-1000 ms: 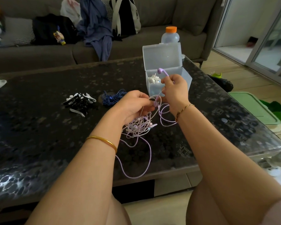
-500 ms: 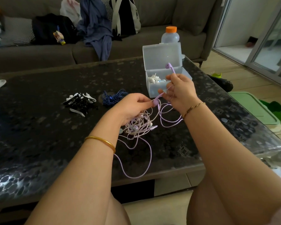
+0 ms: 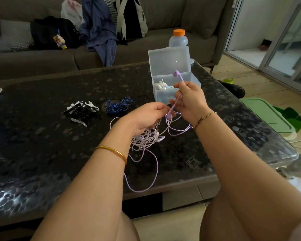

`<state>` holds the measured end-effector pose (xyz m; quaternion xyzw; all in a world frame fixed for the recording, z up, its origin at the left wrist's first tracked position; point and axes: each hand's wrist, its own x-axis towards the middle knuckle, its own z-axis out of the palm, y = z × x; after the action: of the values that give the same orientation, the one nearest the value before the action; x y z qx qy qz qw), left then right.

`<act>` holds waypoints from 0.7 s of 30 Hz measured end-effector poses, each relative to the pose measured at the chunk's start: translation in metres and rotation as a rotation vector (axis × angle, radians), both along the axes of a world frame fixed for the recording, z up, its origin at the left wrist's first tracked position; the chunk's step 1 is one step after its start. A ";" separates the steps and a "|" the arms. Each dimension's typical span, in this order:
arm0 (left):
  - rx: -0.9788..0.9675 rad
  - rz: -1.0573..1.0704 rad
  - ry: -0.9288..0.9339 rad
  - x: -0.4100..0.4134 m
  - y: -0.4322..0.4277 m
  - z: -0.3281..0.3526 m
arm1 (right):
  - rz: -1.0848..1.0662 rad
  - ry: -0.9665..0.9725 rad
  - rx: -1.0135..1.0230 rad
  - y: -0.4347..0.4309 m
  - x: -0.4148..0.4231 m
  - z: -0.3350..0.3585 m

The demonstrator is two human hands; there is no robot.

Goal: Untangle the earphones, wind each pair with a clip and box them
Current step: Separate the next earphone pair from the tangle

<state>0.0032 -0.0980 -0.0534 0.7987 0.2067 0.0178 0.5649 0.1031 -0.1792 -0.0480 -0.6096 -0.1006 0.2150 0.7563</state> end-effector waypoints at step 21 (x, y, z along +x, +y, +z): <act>-0.576 0.193 0.043 -0.001 0.004 0.007 | 0.141 -0.197 0.047 0.005 -0.011 -0.001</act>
<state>0.0027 -0.0942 -0.0467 0.5826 0.2900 -0.0049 0.7593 0.0916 -0.1738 -0.0489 -0.6013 -0.2219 0.2045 0.7398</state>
